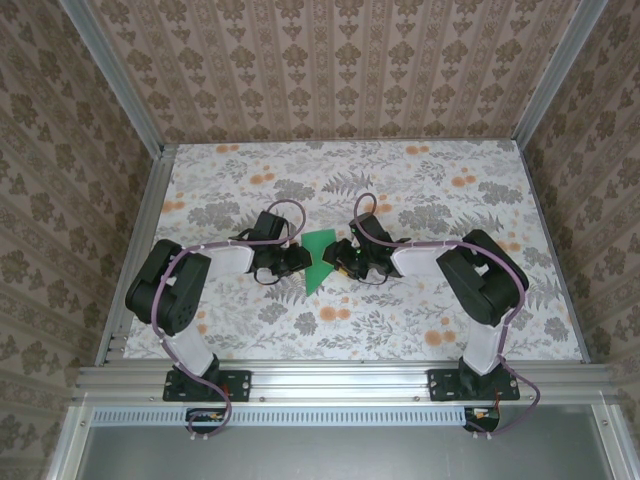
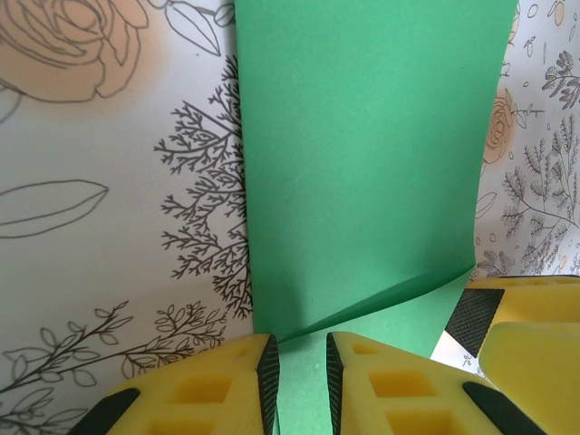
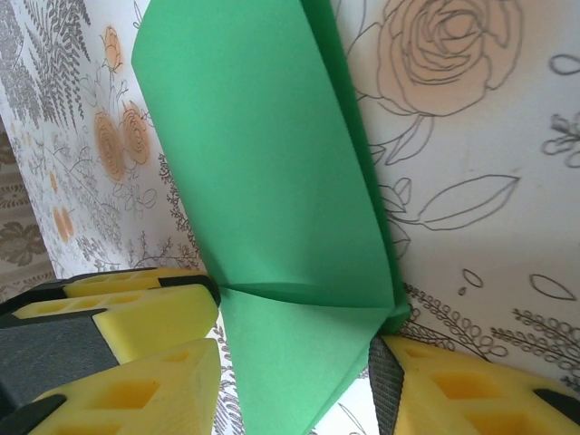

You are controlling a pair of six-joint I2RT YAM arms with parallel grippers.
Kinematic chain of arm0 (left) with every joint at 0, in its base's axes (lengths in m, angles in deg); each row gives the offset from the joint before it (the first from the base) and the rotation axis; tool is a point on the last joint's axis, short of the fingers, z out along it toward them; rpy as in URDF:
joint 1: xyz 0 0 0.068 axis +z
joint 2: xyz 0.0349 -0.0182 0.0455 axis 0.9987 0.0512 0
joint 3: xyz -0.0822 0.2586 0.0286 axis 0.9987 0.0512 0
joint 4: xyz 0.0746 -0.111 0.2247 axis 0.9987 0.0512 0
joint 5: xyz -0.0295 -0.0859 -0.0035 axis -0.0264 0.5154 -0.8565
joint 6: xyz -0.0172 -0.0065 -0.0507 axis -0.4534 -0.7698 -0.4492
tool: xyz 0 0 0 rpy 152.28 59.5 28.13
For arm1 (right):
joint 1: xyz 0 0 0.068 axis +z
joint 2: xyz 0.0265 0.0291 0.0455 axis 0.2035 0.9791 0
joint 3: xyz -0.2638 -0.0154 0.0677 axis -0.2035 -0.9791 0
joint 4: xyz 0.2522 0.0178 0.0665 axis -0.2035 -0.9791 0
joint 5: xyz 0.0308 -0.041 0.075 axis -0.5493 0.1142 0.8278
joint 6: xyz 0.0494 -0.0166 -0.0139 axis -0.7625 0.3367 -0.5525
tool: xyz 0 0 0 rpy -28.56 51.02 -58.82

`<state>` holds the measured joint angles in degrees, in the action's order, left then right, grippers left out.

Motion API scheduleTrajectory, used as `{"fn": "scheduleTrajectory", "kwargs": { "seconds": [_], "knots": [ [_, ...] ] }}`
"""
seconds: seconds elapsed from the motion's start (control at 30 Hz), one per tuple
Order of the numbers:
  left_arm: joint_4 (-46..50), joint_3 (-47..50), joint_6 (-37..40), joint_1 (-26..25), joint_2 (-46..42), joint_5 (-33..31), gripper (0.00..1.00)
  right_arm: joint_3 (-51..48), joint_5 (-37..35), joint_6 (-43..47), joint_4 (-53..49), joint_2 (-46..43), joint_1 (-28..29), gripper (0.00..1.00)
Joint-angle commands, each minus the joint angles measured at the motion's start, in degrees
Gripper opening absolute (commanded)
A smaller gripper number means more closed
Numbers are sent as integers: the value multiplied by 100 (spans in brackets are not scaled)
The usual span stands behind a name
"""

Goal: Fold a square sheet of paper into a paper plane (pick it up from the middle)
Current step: Fourth fold the wing at the center of the table.

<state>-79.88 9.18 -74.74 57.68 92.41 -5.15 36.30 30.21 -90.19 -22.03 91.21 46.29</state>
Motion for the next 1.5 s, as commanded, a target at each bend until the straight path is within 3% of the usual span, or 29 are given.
{"fn": "scheduleTrajectory", "kwargs": {
  "seconds": [0.0, 0.43, 0.73, 1.13, 1.3, 1.47],
  "knots": [
    [160, 163, -60, 63, 70, -70, 25, 133, 189, -99, 189, 108, 19, 48],
    [147, 125, -35, 82, 52, 18, 25, 100, 477, -134, 668, 301, 26, 35],
    [211, 127, 5, 177, -263, 54, 31, 140, 223, -27, 233, 211, 35, 7],
    [384, 263, 728, 180, -1438, -310, 74, -54, -1995, 55, -1491, -1514, 172, 0],
    [-117, 412, 1281, 96, -1793, -292, 81, -121, -3143, -566, -2128, -2070, 368, 0],
    [-393, 306, 2174, -278, -1786, -415, 81, 231, -3663, -1310, -2598, -1870, 665, 0]
  ]
}}
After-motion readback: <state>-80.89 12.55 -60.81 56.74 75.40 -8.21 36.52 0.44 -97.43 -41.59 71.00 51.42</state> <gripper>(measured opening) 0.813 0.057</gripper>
